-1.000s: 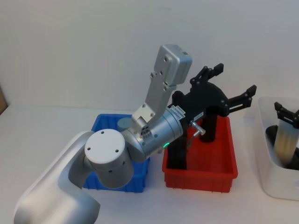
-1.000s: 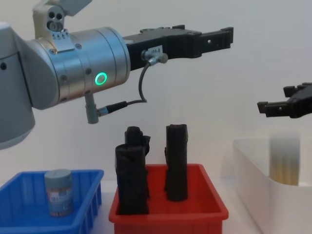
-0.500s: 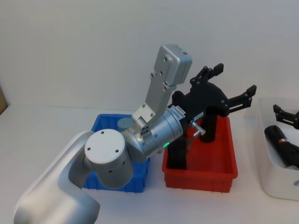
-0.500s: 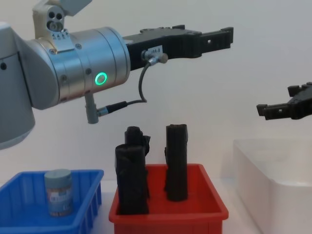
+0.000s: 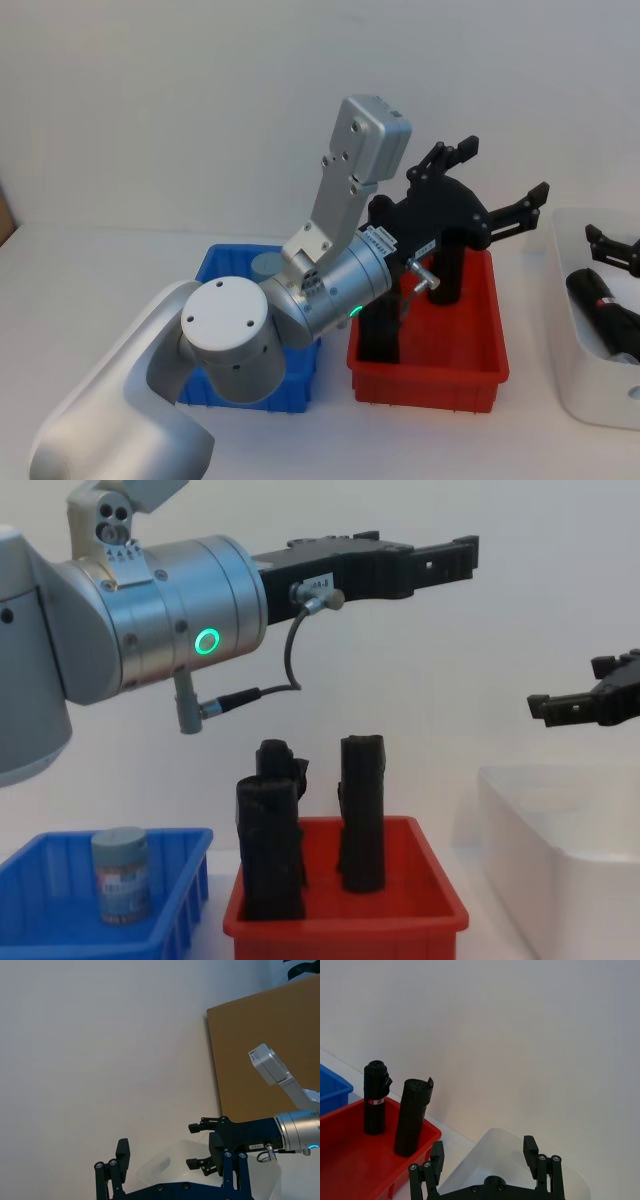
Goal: Pick the cotton swabs from the blue box and place them into the white box.
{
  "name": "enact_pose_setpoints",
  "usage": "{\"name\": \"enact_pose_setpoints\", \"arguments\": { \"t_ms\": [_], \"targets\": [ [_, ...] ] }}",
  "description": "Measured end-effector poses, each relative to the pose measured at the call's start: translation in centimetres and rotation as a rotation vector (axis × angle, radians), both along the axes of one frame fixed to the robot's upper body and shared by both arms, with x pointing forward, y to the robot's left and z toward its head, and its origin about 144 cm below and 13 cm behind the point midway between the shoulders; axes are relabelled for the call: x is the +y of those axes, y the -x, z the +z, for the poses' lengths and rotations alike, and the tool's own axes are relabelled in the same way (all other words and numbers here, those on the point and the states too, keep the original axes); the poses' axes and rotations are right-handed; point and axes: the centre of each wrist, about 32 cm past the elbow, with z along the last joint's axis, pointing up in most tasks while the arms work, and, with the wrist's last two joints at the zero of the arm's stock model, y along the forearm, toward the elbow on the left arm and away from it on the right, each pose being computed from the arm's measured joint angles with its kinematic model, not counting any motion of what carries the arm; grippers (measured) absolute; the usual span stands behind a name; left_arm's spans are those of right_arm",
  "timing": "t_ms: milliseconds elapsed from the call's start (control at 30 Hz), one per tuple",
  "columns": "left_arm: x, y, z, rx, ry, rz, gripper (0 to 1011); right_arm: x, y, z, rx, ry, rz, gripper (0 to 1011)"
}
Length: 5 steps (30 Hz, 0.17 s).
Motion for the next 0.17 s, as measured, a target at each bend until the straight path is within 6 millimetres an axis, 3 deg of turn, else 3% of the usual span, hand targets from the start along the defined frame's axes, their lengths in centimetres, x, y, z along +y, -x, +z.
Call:
{"name": "enact_pose_setpoints", "arguments": {
  "t_ms": [167],
  "targets": [
    [0.0,0.0,0.0,0.0,0.0,0.0,1004,0.0,0.0,-0.01,0.0,0.0,0.0,1002]
  ]
}}
